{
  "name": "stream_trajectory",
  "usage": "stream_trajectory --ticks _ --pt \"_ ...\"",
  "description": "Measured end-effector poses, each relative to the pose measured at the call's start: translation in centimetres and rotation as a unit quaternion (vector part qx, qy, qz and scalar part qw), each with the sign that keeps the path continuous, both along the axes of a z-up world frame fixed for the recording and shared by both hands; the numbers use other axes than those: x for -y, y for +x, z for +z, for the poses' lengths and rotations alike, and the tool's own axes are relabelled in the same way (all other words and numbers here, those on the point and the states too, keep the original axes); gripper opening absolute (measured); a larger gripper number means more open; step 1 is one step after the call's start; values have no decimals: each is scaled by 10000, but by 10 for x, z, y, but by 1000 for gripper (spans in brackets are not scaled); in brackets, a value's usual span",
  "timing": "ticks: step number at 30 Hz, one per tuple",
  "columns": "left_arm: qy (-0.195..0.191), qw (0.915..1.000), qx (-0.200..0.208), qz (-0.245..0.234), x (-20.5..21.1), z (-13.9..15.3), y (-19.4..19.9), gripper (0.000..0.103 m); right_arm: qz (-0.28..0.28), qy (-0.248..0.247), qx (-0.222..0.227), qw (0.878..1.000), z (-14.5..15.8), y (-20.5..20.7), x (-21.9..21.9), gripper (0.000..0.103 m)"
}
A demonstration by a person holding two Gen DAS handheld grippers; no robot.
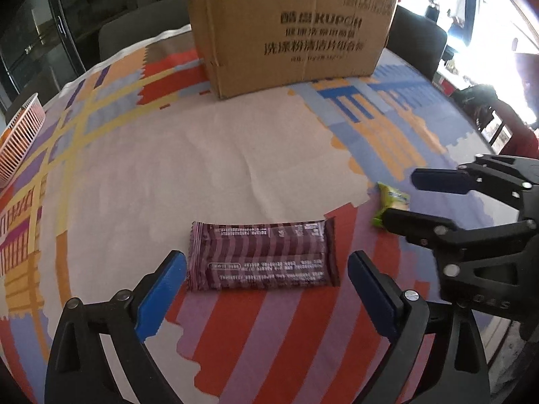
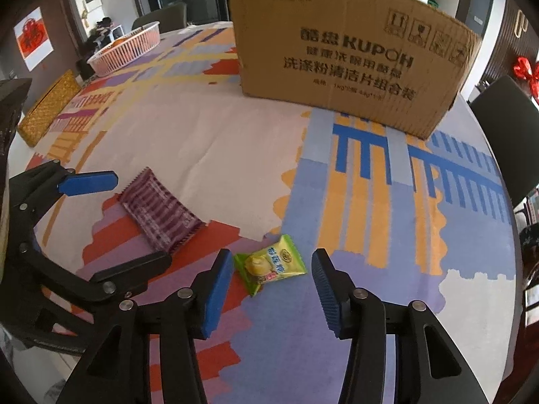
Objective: Organize snacks
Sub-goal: 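Grasp the striped purple bar with the left gripper while the right gripper grasps the yellow candy, then carry the striped bar and yellow candy into the box and open both grippers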
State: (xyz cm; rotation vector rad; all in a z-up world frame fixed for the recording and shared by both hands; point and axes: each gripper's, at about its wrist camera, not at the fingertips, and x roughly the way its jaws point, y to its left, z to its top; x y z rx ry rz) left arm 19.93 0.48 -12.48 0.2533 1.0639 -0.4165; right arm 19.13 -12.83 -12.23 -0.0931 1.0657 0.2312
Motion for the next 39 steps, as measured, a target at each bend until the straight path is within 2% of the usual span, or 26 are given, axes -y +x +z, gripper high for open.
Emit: stream_trajectory --ticks 7,16,17,18,19,20,27,32,39 --pt "106 9998 -19 182 0 -12 8 99 -183 -35 -62 9998 -7 3 6 49" --pt "-190 9984 99 521 -6 -12 9 94 -186 -142 -13 9997 -12 7 3 49" --pt "-232 9984 98 507 -6 -11 8 88 -191 -125 0 9997 -12 6 4 48" --pt "-218 9985 114 495 -5 -9 6 88 -193 -119 14 9997 -12 5 5 46" --pt "-240 9985 78 491 -5 -9 6 88 -199 -140 42 9997 -12 5 5 39" --pt "-242 9984 92 503 -4 -9 6 87 -198 -136 55 9997 -12 4 6 37" --pt "-374 9969 6 687 -3 -7 4 87 -189 -53 40 9998 -11 1 9 32" --pt "-451 9957 52 813 -2 2 0 87 -222 72 52 9997 -7 -2 13 32" --pt "-469 9938 359 946 4 28 -4 87 -289 213 245 9991 10 -6 24 32"
